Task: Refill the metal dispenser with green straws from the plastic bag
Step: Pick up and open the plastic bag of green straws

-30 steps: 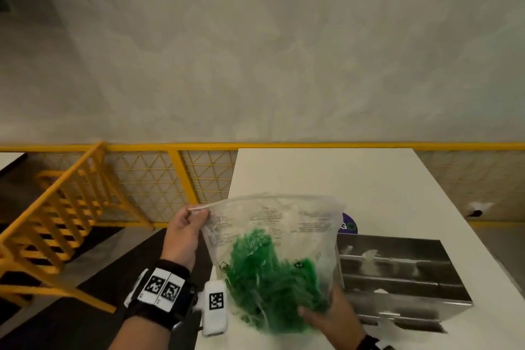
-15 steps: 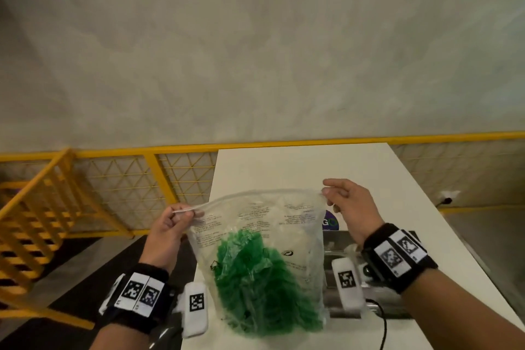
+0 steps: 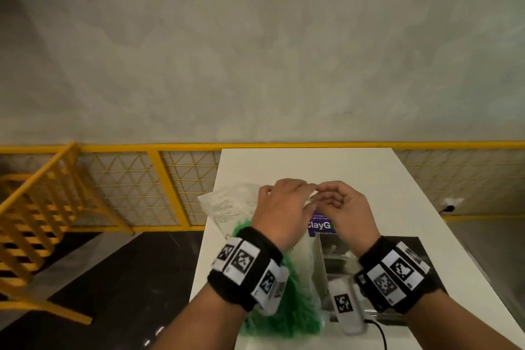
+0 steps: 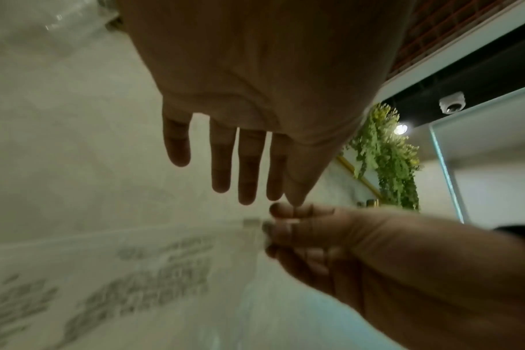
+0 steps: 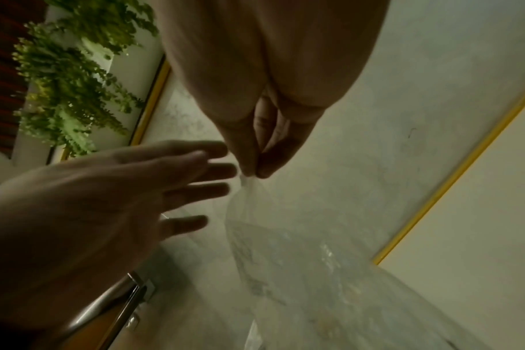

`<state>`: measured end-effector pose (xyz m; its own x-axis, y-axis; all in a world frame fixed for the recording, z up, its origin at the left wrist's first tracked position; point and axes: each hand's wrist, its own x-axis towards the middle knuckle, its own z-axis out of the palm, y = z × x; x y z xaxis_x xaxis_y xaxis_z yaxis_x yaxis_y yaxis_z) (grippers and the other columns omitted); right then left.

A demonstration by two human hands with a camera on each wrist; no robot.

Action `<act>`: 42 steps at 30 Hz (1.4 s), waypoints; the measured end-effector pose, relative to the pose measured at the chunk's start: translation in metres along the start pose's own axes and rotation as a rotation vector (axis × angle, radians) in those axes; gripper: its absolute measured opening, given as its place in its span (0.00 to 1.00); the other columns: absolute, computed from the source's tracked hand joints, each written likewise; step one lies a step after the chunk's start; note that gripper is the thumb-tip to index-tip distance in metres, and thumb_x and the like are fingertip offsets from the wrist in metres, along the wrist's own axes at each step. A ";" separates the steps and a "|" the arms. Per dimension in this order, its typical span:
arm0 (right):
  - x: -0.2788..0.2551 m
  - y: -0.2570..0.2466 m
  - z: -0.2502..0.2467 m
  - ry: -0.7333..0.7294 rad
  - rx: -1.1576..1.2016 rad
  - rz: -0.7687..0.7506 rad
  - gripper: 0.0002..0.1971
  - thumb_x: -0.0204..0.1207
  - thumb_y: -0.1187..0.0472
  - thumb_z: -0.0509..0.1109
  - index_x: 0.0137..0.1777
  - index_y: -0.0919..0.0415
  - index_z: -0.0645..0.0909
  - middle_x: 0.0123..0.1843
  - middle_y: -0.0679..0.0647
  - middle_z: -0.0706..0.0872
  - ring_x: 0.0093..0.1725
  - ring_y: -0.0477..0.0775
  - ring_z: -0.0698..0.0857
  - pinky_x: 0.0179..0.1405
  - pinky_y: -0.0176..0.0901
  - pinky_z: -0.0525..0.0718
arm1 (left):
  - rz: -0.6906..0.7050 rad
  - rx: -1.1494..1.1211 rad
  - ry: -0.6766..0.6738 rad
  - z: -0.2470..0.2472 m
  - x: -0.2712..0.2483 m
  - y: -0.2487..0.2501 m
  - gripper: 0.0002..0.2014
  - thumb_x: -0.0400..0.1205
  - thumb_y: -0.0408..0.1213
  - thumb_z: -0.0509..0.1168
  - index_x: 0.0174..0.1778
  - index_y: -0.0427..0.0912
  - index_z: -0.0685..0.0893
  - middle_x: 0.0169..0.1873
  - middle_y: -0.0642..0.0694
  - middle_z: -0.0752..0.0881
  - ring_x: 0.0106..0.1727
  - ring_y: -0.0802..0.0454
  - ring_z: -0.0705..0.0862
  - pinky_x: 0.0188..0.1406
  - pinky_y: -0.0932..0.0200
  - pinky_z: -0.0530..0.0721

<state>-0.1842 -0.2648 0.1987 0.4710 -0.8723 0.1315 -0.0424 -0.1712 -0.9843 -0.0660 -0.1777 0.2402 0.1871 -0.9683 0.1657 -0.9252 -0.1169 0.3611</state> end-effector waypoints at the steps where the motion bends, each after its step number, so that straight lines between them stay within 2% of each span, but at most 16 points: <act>1: -0.001 0.001 0.000 0.008 0.001 0.000 0.16 0.70 0.80 0.71 0.46 0.58 0.80 0.38 0.53 0.88 0.37 0.40 0.86 0.41 0.29 0.84 | 0.003 -0.021 -0.028 0.006 0.006 0.001 0.19 0.86 0.45 0.55 0.74 0.56 0.70 0.69 0.54 0.77 0.72 0.53 0.70 0.69 0.48 0.62; 4: -0.002 0.004 -0.003 0.038 0.043 0.018 0.16 0.71 0.77 0.71 0.48 0.56 0.76 0.37 0.52 0.89 0.37 0.43 0.87 0.43 0.32 0.84 | -0.012 -0.067 -0.072 0.016 0.017 -0.003 0.15 0.86 0.44 0.56 0.69 0.54 0.75 0.62 0.54 0.83 0.65 0.52 0.77 0.66 0.48 0.64; 6: -0.003 0.005 -0.006 0.039 0.026 0.009 0.15 0.72 0.75 0.72 0.48 0.56 0.74 0.38 0.53 0.89 0.39 0.45 0.87 0.45 0.33 0.84 | -0.014 -0.061 -0.068 0.017 0.020 -0.006 0.13 0.86 0.45 0.56 0.64 0.53 0.79 0.59 0.55 0.85 0.63 0.53 0.79 0.63 0.50 0.65; 9: -0.004 0.004 -0.008 0.032 0.011 0.002 0.14 0.72 0.75 0.72 0.48 0.58 0.73 0.39 0.52 0.88 0.40 0.46 0.85 0.48 0.39 0.83 | -0.030 -0.073 -0.059 0.017 0.022 -0.010 0.11 0.85 0.48 0.58 0.56 0.54 0.84 0.54 0.56 0.87 0.59 0.54 0.80 0.60 0.52 0.65; 15: -0.002 -0.002 -0.014 0.038 0.053 0.006 0.16 0.72 0.76 0.71 0.44 0.57 0.71 0.38 0.54 0.87 0.38 0.53 0.78 0.46 0.51 0.78 | -0.077 -0.054 -0.026 0.008 0.018 -0.029 0.09 0.83 0.51 0.60 0.52 0.57 0.85 0.54 0.58 0.86 0.59 0.56 0.79 0.62 0.51 0.66; 20: -0.006 -0.004 -0.013 0.018 0.078 0.006 0.17 0.72 0.78 0.70 0.43 0.57 0.68 0.39 0.57 0.86 0.36 0.58 0.73 0.41 0.49 0.75 | -0.099 -0.050 -0.001 0.003 0.006 -0.043 0.08 0.82 0.52 0.61 0.49 0.59 0.85 0.55 0.61 0.85 0.61 0.58 0.78 0.66 0.48 0.66; 22: -0.007 -0.004 -0.013 0.013 0.063 -0.003 0.18 0.73 0.77 0.70 0.42 0.56 0.67 0.39 0.57 0.86 0.32 0.55 0.71 0.38 0.47 0.74 | -0.114 -0.030 0.002 0.001 0.002 -0.045 0.08 0.82 0.53 0.61 0.50 0.59 0.85 0.55 0.61 0.85 0.62 0.57 0.78 0.68 0.46 0.66; 25: -0.006 -0.006 -0.014 0.021 0.039 -0.015 0.18 0.74 0.77 0.69 0.41 0.54 0.66 0.39 0.55 0.86 0.24 0.44 0.67 0.34 0.40 0.72 | -0.138 -0.015 0.001 0.000 0.000 -0.049 0.08 0.83 0.53 0.60 0.50 0.60 0.84 0.56 0.61 0.85 0.63 0.56 0.77 0.69 0.45 0.64; 29: -0.001 -0.006 -0.033 0.122 0.042 -0.047 0.19 0.74 0.78 0.68 0.40 0.53 0.66 0.39 0.53 0.86 0.30 0.49 0.70 0.37 0.41 0.74 | -0.154 -0.009 0.048 -0.004 -0.003 -0.060 0.08 0.84 0.50 0.59 0.50 0.58 0.83 0.54 0.61 0.86 0.59 0.54 0.81 0.69 0.44 0.68; 31: 0.001 -0.004 -0.052 0.199 0.043 -0.055 0.19 0.74 0.78 0.68 0.41 0.53 0.67 0.40 0.53 0.86 0.32 0.50 0.73 0.39 0.39 0.74 | -0.195 0.034 0.073 -0.010 -0.007 -0.074 0.08 0.84 0.49 0.59 0.51 0.56 0.83 0.52 0.60 0.87 0.56 0.52 0.83 0.65 0.47 0.70; 34: -0.001 0.005 -0.086 0.290 0.053 -0.037 0.20 0.74 0.78 0.68 0.41 0.50 0.67 0.38 0.49 0.86 0.30 0.42 0.77 0.37 0.36 0.74 | -0.267 0.064 0.105 -0.021 -0.019 -0.104 0.06 0.84 0.47 0.60 0.49 0.55 0.83 0.47 0.56 0.88 0.51 0.48 0.85 0.61 0.47 0.75; 36: -0.005 0.011 -0.099 0.297 0.043 -0.033 0.21 0.74 0.77 0.69 0.41 0.49 0.67 0.36 0.48 0.87 0.30 0.41 0.78 0.36 0.32 0.75 | -0.303 0.055 0.102 -0.025 -0.029 -0.119 0.05 0.84 0.46 0.61 0.48 0.54 0.83 0.43 0.61 0.84 0.52 0.50 0.84 0.62 0.47 0.74; 38: -0.010 0.016 -0.101 0.273 -0.002 -0.042 0.20 0.74 0.76 0.69 0.41 0.49 0.68 0.38 0.48 0.86 0.30 0.41 0.78 0.34 0.30 0.76 | -0.293 0.016 0.093 -0.023 -0.038 -0.124 0.05 0.84 0.45 0.62 0.49 0.53 0.83 0.42 0.62 0.80 0.53 0.51 0.83 0.60 0.49 0.76; 40: -0.014 0.019 -0.096 0.255 -0.015 -0.043 0.19 0.75 0.77 0.68 0.43 0.49 0.70 0.40 0.50 0.84 0.32 0.43 0.78 0.33 0.33 0.77 | -0.286 -0.100 0.108 -0.018 -0.043 -0.122 0.06 0.84 0.42 0.61 0.51 0.48 0.82 0.44 0.58 0.81 0.51 0.53 0.81 0.50 0.57 0.77; 42: -0.018 0.021 -0.090 0.223 0.070 0.000 0.21 0.74 0.79 0.67 0.51 0.50 0.73 0.44 0.51 0.83 0.39 0.46 0.81 0.38 0.40 0.80 | -0.281 -0.240 0.144 -0.010 -0.047 -0.121 0.04 0.84 0.40 0.61 0.50 0.46 0.81 0.43 0.57 0.82 0.46 0.58 0.79 0.40 0.67 0.74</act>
<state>-0.2729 -0.2936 0.1858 0.2643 -0.9532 0.1466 0.0229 -0.1457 -0.9891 0.0409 -0.1159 0.1978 0.4817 -0.8633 0.1504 -0.7310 -0.3012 0.6124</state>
